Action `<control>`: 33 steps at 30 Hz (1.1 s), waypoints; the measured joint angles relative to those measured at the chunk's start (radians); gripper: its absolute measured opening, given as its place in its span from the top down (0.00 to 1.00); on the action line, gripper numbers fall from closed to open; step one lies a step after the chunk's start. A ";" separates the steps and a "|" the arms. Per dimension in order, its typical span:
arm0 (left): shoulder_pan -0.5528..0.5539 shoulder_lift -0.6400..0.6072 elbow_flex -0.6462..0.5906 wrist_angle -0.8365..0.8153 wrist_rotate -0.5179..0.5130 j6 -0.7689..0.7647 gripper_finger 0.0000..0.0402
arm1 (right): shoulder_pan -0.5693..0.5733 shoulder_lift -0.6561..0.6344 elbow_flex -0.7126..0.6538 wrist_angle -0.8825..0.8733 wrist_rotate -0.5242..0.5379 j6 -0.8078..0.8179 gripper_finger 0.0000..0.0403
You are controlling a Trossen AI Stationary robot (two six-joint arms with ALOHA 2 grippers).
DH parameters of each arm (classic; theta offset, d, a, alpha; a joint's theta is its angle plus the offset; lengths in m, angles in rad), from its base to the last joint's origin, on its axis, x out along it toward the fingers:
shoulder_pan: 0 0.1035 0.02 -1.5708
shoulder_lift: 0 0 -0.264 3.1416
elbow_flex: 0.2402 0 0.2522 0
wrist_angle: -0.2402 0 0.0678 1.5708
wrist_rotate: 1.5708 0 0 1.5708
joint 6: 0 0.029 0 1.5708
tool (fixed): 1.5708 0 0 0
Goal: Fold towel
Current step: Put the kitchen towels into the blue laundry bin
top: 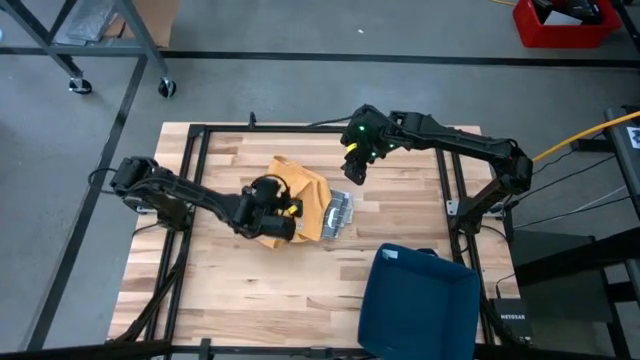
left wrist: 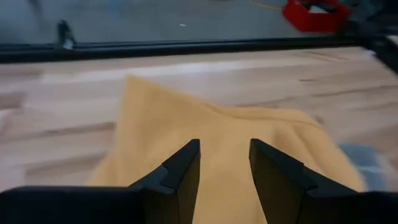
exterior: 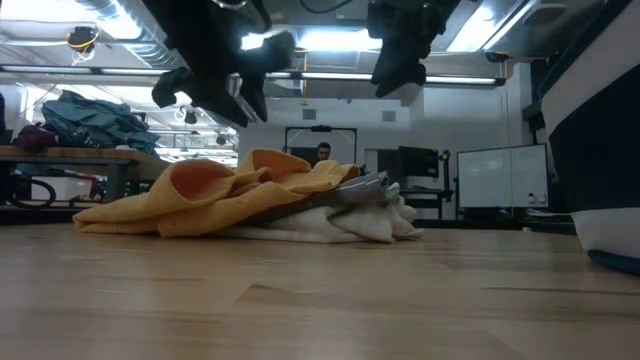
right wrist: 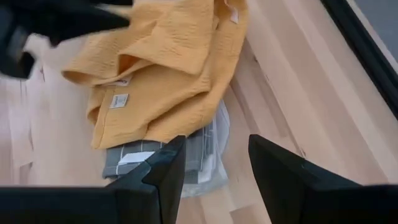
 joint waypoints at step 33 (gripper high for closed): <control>-0.182 -0.056 0.000 -0.076 0.450 -0.266 0.67 | -0.179 0.099 0.002 0.071 -0.364 0.107 0.56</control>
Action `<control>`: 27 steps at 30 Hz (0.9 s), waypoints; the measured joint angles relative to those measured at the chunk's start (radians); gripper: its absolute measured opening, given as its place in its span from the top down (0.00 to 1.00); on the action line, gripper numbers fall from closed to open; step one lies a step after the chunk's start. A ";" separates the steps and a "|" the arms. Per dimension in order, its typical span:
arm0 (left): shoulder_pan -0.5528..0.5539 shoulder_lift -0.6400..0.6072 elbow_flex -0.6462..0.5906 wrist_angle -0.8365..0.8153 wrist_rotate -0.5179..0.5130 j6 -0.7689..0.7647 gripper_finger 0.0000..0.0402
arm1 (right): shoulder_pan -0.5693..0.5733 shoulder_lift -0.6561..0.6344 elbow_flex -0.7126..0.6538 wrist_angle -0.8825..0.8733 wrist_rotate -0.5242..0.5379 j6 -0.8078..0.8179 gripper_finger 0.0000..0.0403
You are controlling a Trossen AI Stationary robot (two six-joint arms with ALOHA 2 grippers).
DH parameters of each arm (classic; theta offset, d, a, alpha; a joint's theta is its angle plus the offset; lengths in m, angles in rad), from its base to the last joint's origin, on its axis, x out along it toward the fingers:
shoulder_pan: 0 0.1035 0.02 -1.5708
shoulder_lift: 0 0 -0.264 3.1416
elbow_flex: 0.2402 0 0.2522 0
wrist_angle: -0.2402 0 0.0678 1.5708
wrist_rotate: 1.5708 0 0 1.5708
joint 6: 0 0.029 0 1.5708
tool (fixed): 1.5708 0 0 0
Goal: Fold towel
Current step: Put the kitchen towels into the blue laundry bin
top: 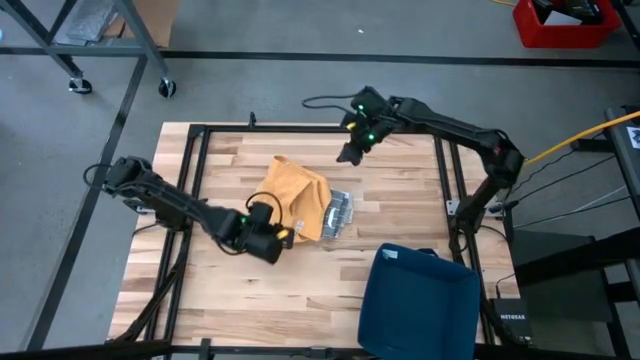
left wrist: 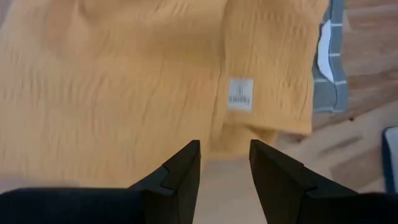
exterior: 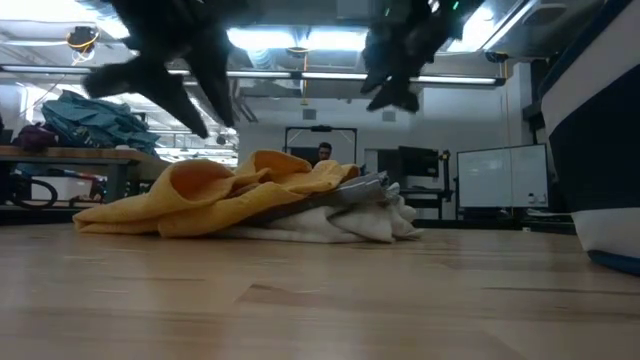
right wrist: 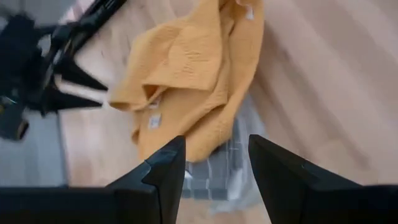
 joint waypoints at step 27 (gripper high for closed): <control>-0.223 0.182 0.000 -0.051 -0.067 -0.637 0.67 | 0.002 0.265 -0.001 0.141 -0.026 0.214 0.56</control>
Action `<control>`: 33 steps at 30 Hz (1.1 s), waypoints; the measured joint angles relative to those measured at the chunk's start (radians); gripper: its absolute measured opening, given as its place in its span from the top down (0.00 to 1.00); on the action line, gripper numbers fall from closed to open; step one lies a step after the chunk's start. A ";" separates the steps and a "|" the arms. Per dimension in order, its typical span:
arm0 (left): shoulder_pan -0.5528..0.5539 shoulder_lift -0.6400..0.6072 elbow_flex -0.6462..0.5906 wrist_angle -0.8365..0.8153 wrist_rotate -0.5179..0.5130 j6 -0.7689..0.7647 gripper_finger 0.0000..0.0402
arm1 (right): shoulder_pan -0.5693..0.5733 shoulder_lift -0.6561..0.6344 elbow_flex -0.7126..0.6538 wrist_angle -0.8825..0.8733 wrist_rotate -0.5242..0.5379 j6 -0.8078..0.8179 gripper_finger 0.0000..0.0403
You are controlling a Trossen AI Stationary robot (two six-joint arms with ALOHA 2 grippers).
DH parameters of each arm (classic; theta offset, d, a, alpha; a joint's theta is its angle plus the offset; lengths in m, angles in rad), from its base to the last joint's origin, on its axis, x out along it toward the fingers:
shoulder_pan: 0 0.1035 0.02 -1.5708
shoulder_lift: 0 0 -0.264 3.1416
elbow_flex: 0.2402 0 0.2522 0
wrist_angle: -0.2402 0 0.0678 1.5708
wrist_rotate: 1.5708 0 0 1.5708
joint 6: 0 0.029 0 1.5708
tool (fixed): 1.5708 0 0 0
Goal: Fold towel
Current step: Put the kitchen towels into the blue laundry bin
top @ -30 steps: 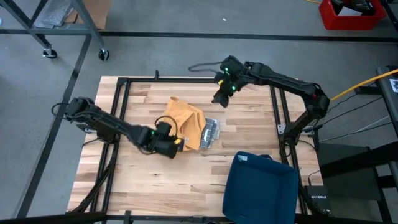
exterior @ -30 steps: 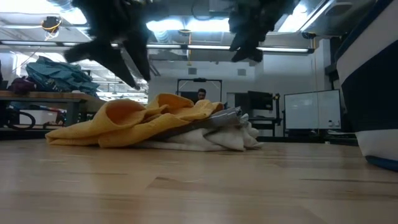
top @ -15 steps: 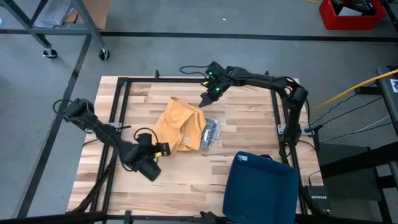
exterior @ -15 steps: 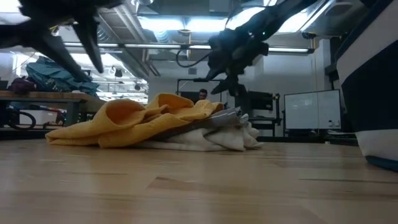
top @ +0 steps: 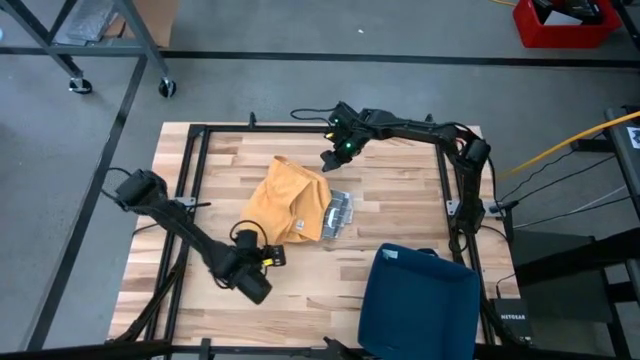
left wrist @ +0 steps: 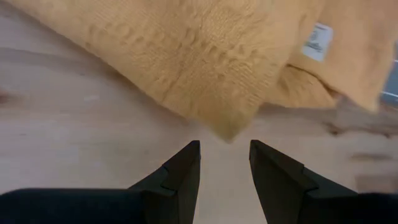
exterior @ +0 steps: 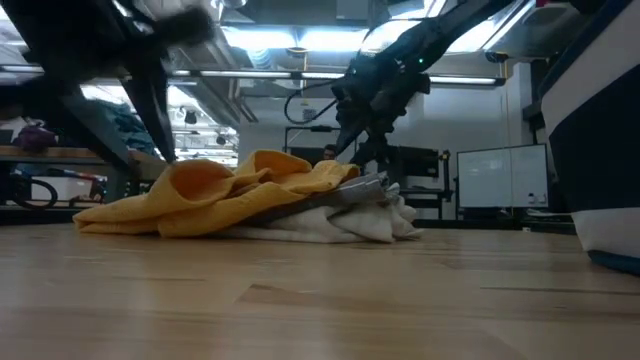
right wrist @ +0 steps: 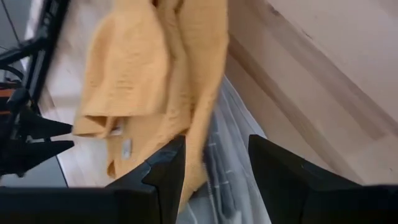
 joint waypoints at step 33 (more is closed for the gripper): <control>0.080 0.056 0.000 -0.027 -0.007 0.100 0.67 | 0.320 0.164 0.000 -0.193 -0.186 -0.037 0.56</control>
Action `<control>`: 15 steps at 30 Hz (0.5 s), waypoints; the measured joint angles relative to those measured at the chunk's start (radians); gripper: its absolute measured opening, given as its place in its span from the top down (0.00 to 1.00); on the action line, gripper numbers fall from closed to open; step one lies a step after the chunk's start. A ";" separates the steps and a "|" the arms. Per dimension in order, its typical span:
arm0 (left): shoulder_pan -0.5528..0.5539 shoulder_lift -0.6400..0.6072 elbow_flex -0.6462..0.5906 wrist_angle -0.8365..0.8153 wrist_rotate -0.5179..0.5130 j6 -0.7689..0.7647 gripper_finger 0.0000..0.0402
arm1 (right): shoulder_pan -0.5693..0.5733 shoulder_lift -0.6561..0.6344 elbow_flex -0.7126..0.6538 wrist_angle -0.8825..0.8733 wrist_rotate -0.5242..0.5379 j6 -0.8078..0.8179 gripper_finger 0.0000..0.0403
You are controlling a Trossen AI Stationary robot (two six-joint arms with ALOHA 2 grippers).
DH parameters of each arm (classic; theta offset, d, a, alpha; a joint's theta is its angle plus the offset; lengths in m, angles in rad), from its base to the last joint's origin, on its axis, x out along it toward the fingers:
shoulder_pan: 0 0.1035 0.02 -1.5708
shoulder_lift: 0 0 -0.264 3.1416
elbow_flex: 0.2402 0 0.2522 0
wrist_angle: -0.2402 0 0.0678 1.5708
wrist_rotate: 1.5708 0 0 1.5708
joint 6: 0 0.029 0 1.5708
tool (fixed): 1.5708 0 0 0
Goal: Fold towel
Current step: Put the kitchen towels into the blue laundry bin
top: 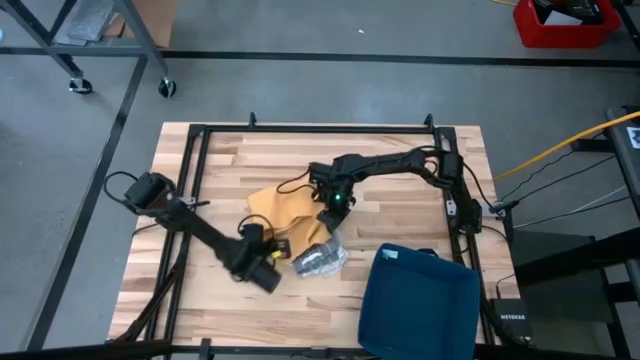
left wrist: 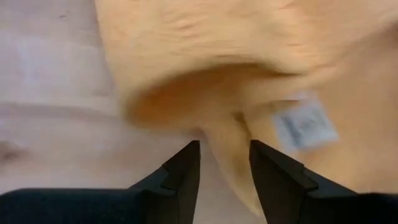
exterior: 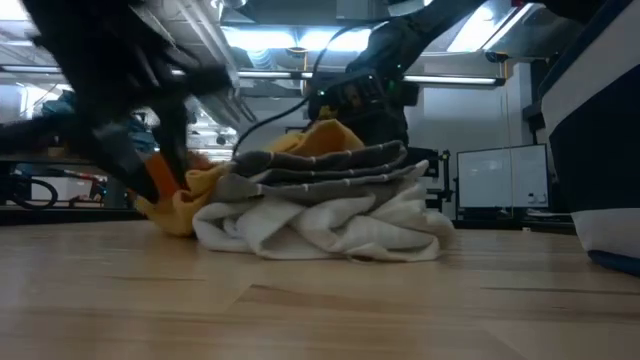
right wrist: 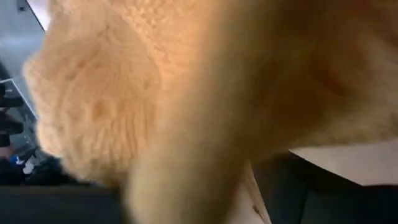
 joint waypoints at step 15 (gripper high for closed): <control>-0.107 -0.077 0.001 -0.150 -0.110 -0.063 0.67 | -0.016 -0.175 0.000 -0.145 0.227 -0.105 0.56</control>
